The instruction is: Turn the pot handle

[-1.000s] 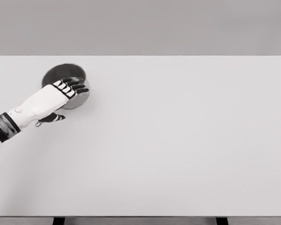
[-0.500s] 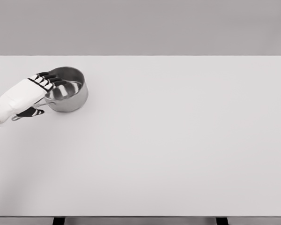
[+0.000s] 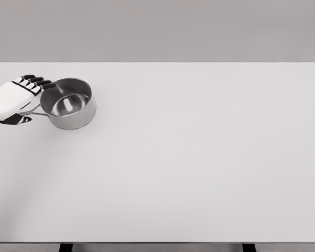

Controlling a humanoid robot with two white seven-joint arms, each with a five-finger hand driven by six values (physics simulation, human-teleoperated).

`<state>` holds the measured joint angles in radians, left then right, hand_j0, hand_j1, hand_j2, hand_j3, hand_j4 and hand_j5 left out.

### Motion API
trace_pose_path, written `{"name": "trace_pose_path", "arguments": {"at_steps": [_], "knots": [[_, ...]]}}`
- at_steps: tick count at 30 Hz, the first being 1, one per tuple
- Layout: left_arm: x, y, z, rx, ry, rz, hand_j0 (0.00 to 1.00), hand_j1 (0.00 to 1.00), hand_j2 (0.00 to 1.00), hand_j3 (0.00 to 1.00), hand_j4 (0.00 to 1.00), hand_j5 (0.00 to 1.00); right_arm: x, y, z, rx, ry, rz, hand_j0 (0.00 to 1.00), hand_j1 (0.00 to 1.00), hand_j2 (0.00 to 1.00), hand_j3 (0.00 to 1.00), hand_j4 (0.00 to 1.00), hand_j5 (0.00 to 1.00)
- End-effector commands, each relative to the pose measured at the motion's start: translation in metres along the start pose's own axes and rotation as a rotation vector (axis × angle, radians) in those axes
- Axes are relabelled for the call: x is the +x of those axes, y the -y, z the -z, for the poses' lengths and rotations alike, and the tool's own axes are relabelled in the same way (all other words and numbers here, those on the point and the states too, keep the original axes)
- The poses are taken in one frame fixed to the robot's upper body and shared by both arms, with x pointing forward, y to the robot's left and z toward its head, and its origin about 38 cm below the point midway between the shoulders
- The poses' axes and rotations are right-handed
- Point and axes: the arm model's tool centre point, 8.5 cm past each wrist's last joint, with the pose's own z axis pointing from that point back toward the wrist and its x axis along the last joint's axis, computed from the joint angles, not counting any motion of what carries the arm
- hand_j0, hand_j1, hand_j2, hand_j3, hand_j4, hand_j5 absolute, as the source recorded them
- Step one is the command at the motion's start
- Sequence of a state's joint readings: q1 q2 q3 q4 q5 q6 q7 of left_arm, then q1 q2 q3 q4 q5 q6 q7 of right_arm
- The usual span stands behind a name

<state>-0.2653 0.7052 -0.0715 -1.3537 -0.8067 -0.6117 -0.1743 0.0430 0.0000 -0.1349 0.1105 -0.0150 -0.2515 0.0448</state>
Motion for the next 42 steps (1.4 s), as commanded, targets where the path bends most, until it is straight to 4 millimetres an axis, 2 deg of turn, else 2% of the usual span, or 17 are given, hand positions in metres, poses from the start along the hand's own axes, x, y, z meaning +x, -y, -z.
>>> {"name": "trace_pose_path", "arguments": {"at_steps": [1,11,15,18,22,26,36,39,42], "knots": [[-0.005,0.003,-0.002,-0.016,-0.016,0.004,1.0,1.0,1.0,1.0,1.0,1.0,-0.001,0.0,0.0,-0.001,-0.001,0.0,1.0,1.0,1.0,1.0,1.0,1.0],[-0.024,-0.006,0.003,-0.018,-0.06,0.026,1.0,1.0,1.0,1.0,1.0,1.0,0.0,0.0,0.0,0.0,0.0,0.0,1.0,1.0,1.0,1.0,1.0,1.0],[-0.03,0.001,0.004,-0.036,-0.081,0.015,1.0,1.0,1.0,1.0,1.0,1.0,-0.001,0.0,0.0,-0.001,-0.001,0.0,1.0,1.0,1.0,1.0,1.0,1.0],[-0.029,-0.003,0.009,-0.035,-0.079,0.035,1.0,1.0,1.0,1.0,1.0,1.0,-0.001,0.0,0.0,-0.001,-0.001,0.0,1.0,1.0,1.0,1.0,1.0,1.0],[-0.036,0.002,0.015,-0.054,-0.102,0.033,1.0,1.0,1.0,1.0,1.0,1.0,-0.001,0.0,0.0,0.001,-0.001,0.0,1.0,1.0,1.0,1.0,1.0,1.0],[-0.032,-0.002,0.028,-0.043,-0.097,0.041,1.0,1.0,1.0,1.0,1.0,1.0,-0.001,0.0,0.0,-0.001,-0.001,0.0,1.0,1.0,1.0,1.0,1.0,1.0],[-0.038,-0.009,0.029,-0.041,-0.108,0.051,1.0,1.0,1.0,1.0,1.0,1.0,0.0,0.0,0.0,0.0,0.0,0.0,1.0,1.0,1.0,1.0,1.0,1.0],[-0.027,-0.037,0.025,0.031,-0.062,0.082,1.0,1.0,1.0,1.0,1.0,1.0,-0.001,0.0,0.0,0.0,-0.001,-0.001,1.0,1.0,1.0,1.0,1.0,1.0],[-0.013,-0.059,-0.006,0.075,0.018,0.071,1.0,1.0,1.0,1.0,1.0,1.0,-0.001,0.0,0.0,-0.001,-0.001,0.0,1.0,1.0,1.0,1.0,1.0,1.0]]}}
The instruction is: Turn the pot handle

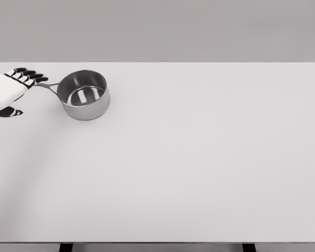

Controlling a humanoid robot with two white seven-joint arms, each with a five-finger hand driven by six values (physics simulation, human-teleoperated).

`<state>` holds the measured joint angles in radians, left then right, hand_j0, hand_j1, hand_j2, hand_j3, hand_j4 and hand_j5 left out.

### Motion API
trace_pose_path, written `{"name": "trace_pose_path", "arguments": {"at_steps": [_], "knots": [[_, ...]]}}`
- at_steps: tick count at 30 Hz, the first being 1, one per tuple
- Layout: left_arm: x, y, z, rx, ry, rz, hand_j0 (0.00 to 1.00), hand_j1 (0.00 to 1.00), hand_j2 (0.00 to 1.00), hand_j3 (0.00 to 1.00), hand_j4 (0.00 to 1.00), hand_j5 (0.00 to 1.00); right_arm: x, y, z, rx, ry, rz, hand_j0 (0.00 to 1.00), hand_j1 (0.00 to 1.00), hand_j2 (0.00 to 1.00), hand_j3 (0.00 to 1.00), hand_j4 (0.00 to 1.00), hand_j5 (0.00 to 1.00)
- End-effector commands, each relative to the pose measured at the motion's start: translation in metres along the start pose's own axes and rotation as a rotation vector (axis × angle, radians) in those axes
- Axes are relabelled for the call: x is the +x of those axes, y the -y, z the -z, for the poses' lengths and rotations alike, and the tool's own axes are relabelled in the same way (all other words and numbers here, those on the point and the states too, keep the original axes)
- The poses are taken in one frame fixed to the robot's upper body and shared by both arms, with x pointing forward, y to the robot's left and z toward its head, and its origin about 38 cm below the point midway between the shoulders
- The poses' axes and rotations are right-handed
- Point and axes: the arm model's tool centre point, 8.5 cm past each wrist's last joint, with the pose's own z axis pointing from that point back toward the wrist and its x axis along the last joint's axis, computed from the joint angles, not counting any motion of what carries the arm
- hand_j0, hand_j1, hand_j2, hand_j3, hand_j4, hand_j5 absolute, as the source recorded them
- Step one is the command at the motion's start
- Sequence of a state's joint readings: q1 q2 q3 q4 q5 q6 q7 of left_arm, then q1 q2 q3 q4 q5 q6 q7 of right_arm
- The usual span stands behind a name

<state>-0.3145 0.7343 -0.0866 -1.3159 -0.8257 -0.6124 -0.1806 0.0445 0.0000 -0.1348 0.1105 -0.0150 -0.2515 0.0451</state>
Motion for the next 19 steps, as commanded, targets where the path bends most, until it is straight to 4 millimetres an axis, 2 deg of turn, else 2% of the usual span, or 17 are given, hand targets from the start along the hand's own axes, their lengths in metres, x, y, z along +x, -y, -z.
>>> {"name": "trace_pose_path", "arguments": {"at_steps": [1,2,5,8,9,10,13,19], "knots": [[0.007,-0.055,-0.012,0.111,0.07,0.033,1.0,1.0,1.0,1.0,1.0,1.0,0.0,0.0,0.0,-0.001,0.0,0.0,1.0,1.0,1.0,1.0,1.0,1.0],[0.015,-0.061,-0.018,0.137,0.095,0.025,1.0,1.0,1.0,1.0,1.0,1.0,0.001,0.0,0.0,0.001,0.002,0.0,1.0,1.0,1.0,1.0,1.0,1.0],[0.009,-0.065,-0.033,0.194,0.065,-0.026,1.0,1.0,1.0,1.0,1.0,1.0,0.0,0.0,0.0,-0.001,0.0,0.0,1.0,1.0,1.0,1.0,1.0,1.0],[0.017,-0.043,-0.036,0.152,0.081,-0.064,1.0,1.0,1.0,1.0,1.0,1.0,0.001,0.0,0.0,0.0,0.002,0.0,1.0,1.0,1.0,1.0,1.0,1.0],[0.028,-0.031,-0.038,0.124,0.102,-0.077,1.0,1.0,1.0,1.0,1.0,1.0,0.0,0.0,0.0,0.001,0.0,0.0,1.0,1.0,1.0,1.0,1.0,1.0],[0.035,-0.031,-0.037,0.127,0.122,-0.074,1.0,1.0,1.0,1.0,1.0,1.0,0.0,0.0,0.0,-0.001,0.0,0.0,1.0,1.0,1.0,1.0,1.0,1.0],[0.058,-0.011,-0.028,0.075,0.188,-0.101,1.0,1.0,1.0,1.0,1.0,1.0,0.0,0.0,0.0,-0.001,0.0,0.0,1.0,1.0,1.0,1.0,1.0,1.0],[0.061,-0.012,-0.027,0.093,0.199,-0.132,1.0,1.0,1.0,1.0,1.0,1.0,0.0,0.0,0.0,-0.001,0.0,0.0,1.0,1.0,1.0,1.0,1.0,1.0]]}}
